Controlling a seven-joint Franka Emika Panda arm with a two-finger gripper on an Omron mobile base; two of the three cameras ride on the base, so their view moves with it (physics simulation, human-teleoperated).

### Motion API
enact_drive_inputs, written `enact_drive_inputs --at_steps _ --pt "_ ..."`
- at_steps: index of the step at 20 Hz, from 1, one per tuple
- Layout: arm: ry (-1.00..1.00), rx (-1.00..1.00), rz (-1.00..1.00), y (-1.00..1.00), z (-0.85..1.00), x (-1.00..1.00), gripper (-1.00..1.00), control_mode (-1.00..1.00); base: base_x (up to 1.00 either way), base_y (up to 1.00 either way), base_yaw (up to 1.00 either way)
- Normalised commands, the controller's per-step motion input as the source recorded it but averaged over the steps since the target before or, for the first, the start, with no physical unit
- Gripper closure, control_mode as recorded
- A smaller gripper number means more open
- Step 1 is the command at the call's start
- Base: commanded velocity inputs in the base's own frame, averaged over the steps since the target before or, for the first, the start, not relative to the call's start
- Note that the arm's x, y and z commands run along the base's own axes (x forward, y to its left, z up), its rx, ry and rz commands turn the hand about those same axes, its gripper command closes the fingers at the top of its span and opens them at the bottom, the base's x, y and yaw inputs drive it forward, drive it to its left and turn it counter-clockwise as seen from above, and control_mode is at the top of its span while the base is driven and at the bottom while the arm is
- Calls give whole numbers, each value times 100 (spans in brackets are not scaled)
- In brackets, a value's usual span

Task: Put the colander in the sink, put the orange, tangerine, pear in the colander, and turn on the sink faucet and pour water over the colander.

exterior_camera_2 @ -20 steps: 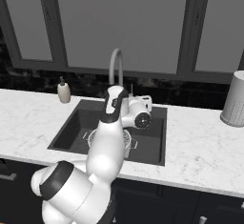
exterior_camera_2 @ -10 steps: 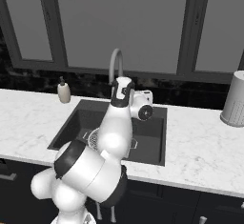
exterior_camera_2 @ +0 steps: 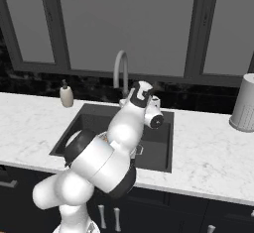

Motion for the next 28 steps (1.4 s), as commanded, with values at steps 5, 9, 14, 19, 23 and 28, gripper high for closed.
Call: enact_drive_inputs --at_steps 5,9,14,19,23,28 --pt "-10 2 4 0 -33 10 -100 -100 0 0 0" --pt "-7 0 0 14 -3 22 -100 -100 0 0 0" --pt "-2 0 0 9 0 22 -100 -100 0 0 0" --pt "2 0 0 9 0 40 -100 -100 0 0 0" --pt "7 0 0 0 0 39 -100 -100 0 0 0" --pt "6 0 0 0 0 31 -100 -100 0 0 0"
